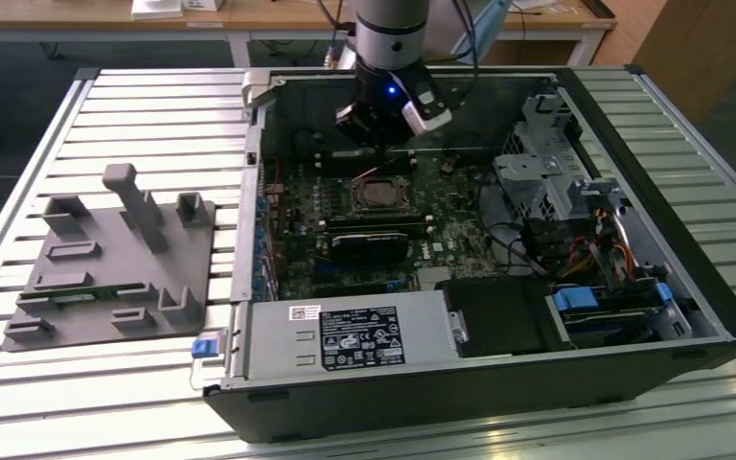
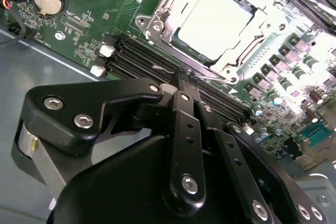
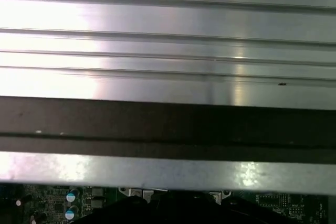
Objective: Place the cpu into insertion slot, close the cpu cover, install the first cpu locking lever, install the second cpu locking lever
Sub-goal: 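Install the first cpu locking lever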
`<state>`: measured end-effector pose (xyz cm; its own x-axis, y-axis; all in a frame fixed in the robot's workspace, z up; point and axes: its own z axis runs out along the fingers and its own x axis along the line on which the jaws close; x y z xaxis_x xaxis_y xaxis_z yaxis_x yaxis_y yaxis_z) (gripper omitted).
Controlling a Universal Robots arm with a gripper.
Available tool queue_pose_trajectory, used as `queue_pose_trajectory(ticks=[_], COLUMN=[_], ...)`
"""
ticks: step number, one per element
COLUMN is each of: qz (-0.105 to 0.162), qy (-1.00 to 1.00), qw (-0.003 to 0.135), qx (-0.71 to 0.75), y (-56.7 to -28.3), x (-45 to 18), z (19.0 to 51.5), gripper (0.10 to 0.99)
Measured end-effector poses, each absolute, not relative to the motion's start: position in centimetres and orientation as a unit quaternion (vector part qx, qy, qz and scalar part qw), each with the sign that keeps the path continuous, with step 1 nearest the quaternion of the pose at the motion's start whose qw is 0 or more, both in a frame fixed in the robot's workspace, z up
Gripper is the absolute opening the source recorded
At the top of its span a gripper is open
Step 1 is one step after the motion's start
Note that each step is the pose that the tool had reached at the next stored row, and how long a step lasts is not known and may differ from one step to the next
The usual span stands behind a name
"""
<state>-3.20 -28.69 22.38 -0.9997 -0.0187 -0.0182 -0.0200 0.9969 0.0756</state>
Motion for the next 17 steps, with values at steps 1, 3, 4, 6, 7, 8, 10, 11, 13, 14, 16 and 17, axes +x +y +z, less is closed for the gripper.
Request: queue_pose_trajectory(ticks=[1, 3, 4, 6, 7, 8, 10, 11, 13, 14, 16, 17], qz=[0.038, 0.038, 0.038, 0.038, 0.038, 0.038, 0.038, 0.038, 0.038, 0.038, 0.038, 0.037], qy=[0.999, 0.999, 0.999, 0.999, 0.999, 0.999, 0.999, 0.999, 0.999, 0.999, 0.999, 0.999], qw=[0.009, 0.009, 0.009, 0.009, 0.009, 0.009, 0.009, 0.009, 0.009, 0.009, 0.009, 0.009], qx=[-0.010, -0.010, -0.010, -0.010, -0.010, -0.010, -0.010, -0.010, -0.010, -0.010, -0.009, -0.010], y=[-28.6, -28.5, -28.5, -28.5, -28.5, -28.5, -28.5, -28.5, -28.5, -28.5, -28.5, -28.5], x=[-3.1, -2.9, -2.8, -2.5, -2.4, -2.3, -2.1, -2.1, -2.0, -2.0, -2.0, -2.0], z=[22.4, 22.3, 22.3, 22.2, 22.1, 22.1, 21.9, 21.8, 21.4, 21.0, 20.8, 20.7], gripper=[0.106, 0.106, 0.106, 0.106, 0.106, 0.106, 0.106, 0.106, 0.106, 0.106, 0.106, 0.106])
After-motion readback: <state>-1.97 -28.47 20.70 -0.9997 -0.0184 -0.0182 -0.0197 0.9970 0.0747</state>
